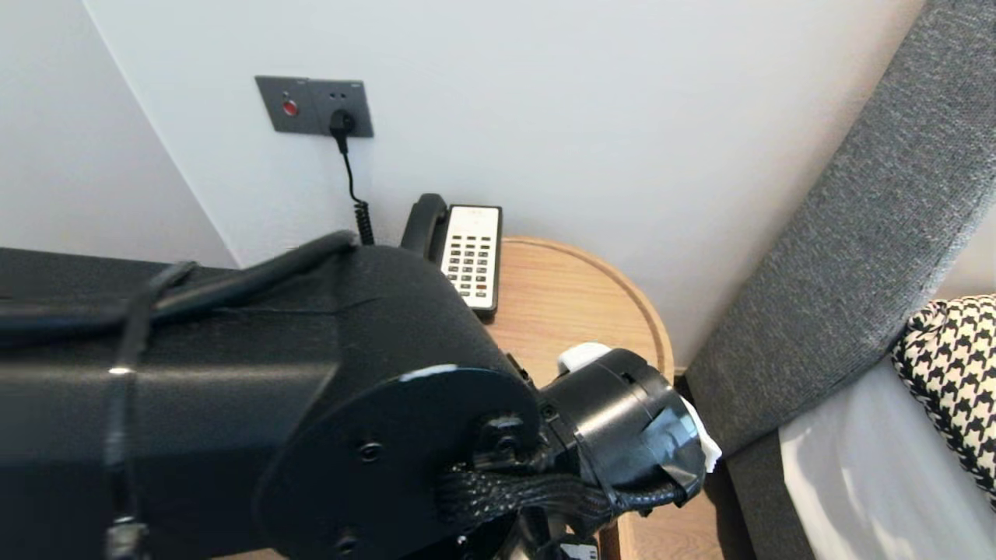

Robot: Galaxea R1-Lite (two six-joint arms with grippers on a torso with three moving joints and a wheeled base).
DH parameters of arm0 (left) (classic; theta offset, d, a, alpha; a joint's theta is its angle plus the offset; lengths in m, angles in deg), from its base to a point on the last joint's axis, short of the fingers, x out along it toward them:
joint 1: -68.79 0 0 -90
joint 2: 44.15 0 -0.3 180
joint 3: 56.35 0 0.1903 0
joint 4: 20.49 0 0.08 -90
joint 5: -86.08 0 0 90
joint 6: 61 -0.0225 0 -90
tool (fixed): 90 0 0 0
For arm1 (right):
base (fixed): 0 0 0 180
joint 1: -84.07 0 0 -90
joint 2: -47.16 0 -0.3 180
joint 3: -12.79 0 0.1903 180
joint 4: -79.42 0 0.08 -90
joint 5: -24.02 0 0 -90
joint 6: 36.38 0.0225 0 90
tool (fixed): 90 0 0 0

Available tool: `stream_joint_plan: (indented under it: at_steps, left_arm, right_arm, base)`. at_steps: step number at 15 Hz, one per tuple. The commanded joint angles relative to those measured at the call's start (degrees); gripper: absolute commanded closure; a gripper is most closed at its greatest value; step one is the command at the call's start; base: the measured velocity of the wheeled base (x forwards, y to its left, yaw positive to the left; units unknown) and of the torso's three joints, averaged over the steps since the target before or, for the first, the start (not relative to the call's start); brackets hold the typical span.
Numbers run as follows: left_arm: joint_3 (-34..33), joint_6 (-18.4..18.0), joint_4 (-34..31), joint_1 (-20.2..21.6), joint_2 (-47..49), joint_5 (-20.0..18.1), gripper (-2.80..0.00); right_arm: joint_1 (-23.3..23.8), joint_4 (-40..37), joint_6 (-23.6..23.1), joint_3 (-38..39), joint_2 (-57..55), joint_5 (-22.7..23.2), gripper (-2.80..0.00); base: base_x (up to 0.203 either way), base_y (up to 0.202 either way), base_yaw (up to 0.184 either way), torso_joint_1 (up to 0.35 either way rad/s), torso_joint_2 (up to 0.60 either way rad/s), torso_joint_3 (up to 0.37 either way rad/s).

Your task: Take the remote control out of the drawer one by one and place them on the table

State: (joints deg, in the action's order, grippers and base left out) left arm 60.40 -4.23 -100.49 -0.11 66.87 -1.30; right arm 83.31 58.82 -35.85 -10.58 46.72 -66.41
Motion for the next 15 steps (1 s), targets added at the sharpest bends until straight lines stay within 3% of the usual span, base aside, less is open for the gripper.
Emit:
stream_joint_plan:
  at_steps: [1,7,15]
  left_arm:
    - [-0.1,0.3,0.4,0.7,2.7,0.1,-2.80]
    - [-3.7,0.5,3.8,0.8,4.7,0.9,-2.80]
    - [-4.4,0.5,9.2,1.6,7.3,5.1,-2.80]
  right_arm:
    - [0.0,0.0,0.0,1.4,-0.1,0.0,0.00]
    - [0.0,0.0,0.0,1.4,-0.1,0.0,0.00]
    - [0.0,0.0,0.0,1.4,-0.1,0.0,0.00]
  base:
    - [0.000,0.000,0.000,0.000,0.00,0.000]
    - [0.000,0.000,0.000,0.000,0.00,0.000]
    - [0.000,0.000,0.000,0.000,0.00,0.000]
